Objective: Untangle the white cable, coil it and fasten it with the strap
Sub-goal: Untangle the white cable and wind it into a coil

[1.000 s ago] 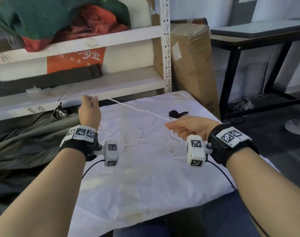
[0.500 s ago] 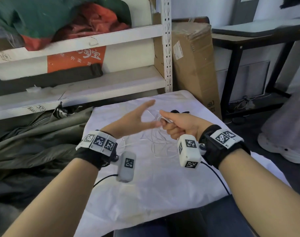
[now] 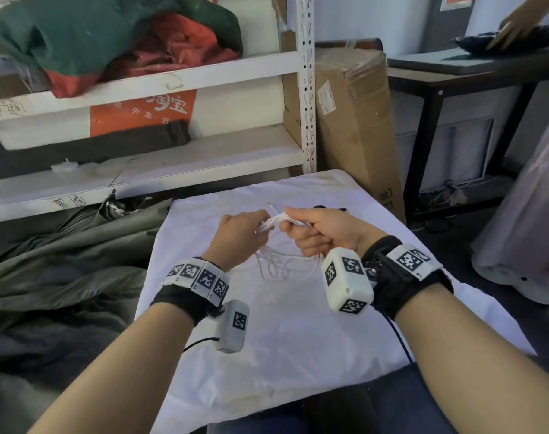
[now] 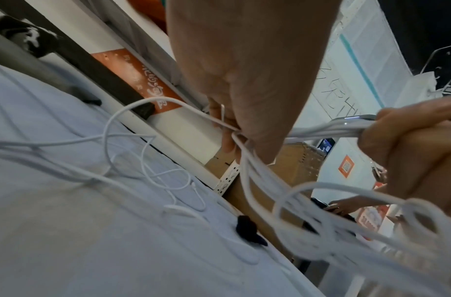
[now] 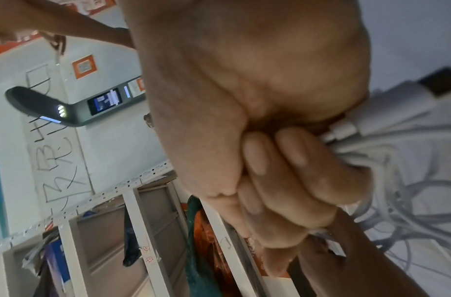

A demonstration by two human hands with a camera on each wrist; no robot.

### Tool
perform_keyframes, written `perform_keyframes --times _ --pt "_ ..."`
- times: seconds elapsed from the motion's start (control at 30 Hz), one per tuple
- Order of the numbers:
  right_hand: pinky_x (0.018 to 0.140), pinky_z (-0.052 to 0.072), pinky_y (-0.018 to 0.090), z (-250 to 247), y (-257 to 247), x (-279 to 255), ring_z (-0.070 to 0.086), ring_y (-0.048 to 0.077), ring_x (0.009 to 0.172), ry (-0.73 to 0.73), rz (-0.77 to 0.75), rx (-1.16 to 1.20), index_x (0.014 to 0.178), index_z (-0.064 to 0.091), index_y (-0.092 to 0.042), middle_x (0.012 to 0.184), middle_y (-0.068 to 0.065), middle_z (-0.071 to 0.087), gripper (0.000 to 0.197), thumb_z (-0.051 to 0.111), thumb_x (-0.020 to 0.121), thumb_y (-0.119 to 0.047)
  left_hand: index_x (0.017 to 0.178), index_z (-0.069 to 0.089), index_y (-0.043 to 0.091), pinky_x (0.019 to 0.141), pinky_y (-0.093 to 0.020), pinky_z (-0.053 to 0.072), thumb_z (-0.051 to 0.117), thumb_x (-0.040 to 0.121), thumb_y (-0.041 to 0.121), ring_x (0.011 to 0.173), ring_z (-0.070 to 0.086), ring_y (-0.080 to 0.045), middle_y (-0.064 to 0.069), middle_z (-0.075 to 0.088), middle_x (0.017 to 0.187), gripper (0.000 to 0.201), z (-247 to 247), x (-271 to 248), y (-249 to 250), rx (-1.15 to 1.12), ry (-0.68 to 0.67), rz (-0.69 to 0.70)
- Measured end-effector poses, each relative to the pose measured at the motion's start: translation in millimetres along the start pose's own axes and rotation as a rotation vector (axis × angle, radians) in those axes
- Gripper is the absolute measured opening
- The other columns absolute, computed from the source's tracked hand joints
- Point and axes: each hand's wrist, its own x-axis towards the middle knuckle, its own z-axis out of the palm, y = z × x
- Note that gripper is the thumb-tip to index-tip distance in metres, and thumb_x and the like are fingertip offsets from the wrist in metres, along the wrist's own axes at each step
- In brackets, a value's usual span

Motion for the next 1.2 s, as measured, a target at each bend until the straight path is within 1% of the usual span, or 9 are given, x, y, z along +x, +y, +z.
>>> perform_keyframes --times 0.13,0.27,0.4,0.5,0.6,0.67,0.9,1.0,1.2 --pt "0.032 0.024 0.012 -2 3 -1 0.028 0.002 0.028 0.013 0.035 0.064 0.085 0.051 -0.006 0.043 -0.009 0.032 0.035 0.032 0.102 -0.030 0.101 0.059 0.015 0.064 -0.033 0.044 0.049 0.092 0.017 0.076 0.061 -0.030 -0.009 0.066 0.082 0.014 -1 -4 -12 -0.143 -0.024 -0.100" --pt "0.035 0.025 0.010 -9 5 -1 0.031 0.002 0.031 0.091 0.062 -0.009 0.095 0.055 -0.004 0.045 -0.010 0.035 0.029 0.039 0.100 -0.028 0.091 0.068 0.016 0.060 -0.011 0.047 0.053 0.092 0.016 0.065 0.064 -0.004 0.001 0.072 0.078 0.015 -7 -7 -13 -0.578 0.024 -0.275" --pt "0.038 0.023 0.010 -14 12 4 0.030 0.001 0.032 0.132 0.017 -0.073 0.095 0.058 -0.004 0.045 -0.011 0.035 0.028 0.043 0.099 -0.027 0.090 0.064 0.007 0.079 -0.033 0.053 0.043 0.097 0.004 0.072 0.068 -0.019 -0.006 0.068 0.072 0.023 -17 -9 -2 -1.257 -0.073 -0.435" --pt "0.038 0.023 0.011 -14 13 5 0.030 0.001 0.033 0.140 0.008 -0.102 0.091 0.059 -0.005 0.045 -0.011 0.035 0.028 0.046 0.097 -0.028 0.080 0.059 0.005 0.077 -0.037 0.055 0.036 0.098 0.000 0.043 0.050 -0.013 0.000 0.044 0.050 0.030 -19 -8 2 -1.563 -0.103 -0.465" --pt "0.036 0.023 0.011 -14 12 5 0.028 0.001 0.031 0.108 0.013 -0.090 0.087 0.057 -0.004 0.044 -0.010 0.034 0.029 0.045 0.098 -0.028 0.062 0.062 0.014 0.044 -0.018 0.036 0.037 0.097 0.001 0.034 0.021 -0.006 0.008 0.023 0.046 0.045 -21 -7 3 -1.534 -0.173 -0.479" --pt "0.034 0.024 0.011 -11 12 7 0.027 0.001 0.030 0.075 0.026 -0.085 0.083 0.054 -0.005 0.043 -0.010 0.034 0.030 0.043 0.099 -0.028 0.051 0.064 0.018 0.036 -0.016 0.019 0.039 0.095 0.000 0.032 0.016 -0.004 0.010 0.019 0.043 0.054 -22 -6 2 -1.482 -0.221 -0.506" --pt "0.036 0.021 0.013 -3 17 10 0.024 0.001 0.030 0.011 0.076 -0.121 0.083 0.050 -0.011 0.045 -0.009 0.032 0.040 0.039 0.096 -0.047 0.096 0.064 0.007 0.032 -0.015 0.020 0.043 0.091 -0.005 0.030 0.017 -0.004 0.009 0.023 0.042 0.024 -25 -5 -2 -1.366 -0.213 -0.596" --pt "0.040 0.014 0.017 -3 15 11 0.023 0.002 0.031 -0.087 0.098 -0.065 0.077 0.051 -0.012 0.044 -0.008 0.030 0.052 0.030 0.095 -0.057 0.098 0.064 0.006 0.034 -0.015 0.022 0.045 0.090 -0.007 0.031 0.018 -0.004 0.009 0.024 0.041 0.024 -27 -5 -3 -1.326 -0.187 -0.613" --pt "0.037 0.013 0.016 2 10 14 0.022 0.001 0.029 -0.079 0.046 0.005 0.070 0.045 -0.014 0.041 -0.010 0.029 0.044 0.029 0.101 -0.040 0.096 0.067 0.010 0.046 -0.018 0.032 0.052 0.089 -0.003 0.034 0.023 -0.006 0.008 0.031 0.045 0.021 -28 -2 -8 -1.278 -0.153 -0.565"
